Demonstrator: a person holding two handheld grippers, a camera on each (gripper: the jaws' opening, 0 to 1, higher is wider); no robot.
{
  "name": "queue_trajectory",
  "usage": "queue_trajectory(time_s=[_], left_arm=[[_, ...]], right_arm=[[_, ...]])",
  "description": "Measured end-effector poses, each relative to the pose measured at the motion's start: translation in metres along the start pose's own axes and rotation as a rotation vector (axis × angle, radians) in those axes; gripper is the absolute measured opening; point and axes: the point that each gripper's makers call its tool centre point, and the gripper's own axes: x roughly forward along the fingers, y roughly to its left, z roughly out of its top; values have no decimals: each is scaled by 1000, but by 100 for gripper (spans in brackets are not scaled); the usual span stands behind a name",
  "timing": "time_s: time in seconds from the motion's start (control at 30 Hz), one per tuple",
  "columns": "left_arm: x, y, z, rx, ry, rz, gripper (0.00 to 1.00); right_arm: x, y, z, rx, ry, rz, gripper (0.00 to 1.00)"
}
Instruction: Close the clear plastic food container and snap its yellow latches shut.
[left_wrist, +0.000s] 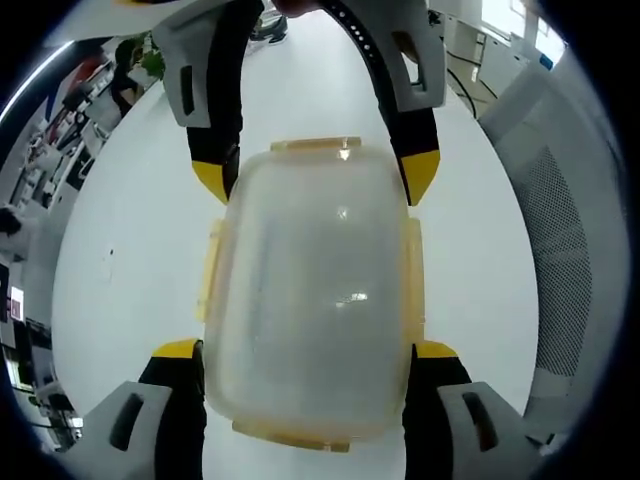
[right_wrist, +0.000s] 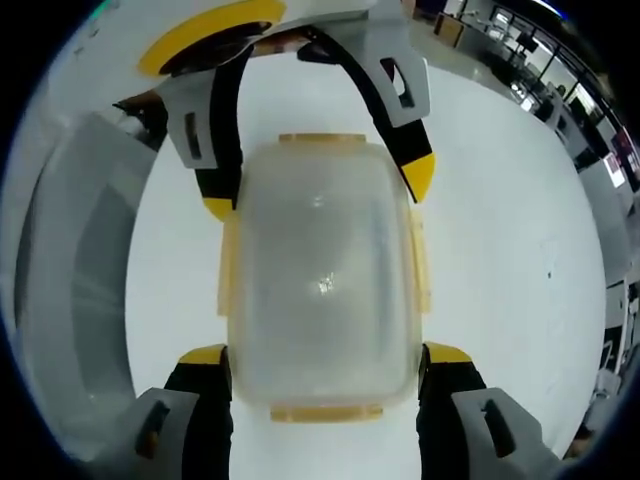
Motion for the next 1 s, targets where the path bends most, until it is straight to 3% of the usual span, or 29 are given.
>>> queue_trajectory(time_s=[1.0], left_arm=[[3, 14, 0, 2, 5, -3, 82]], right_arm=[[-1, -14, 1, -1, -10, 0, 76]])
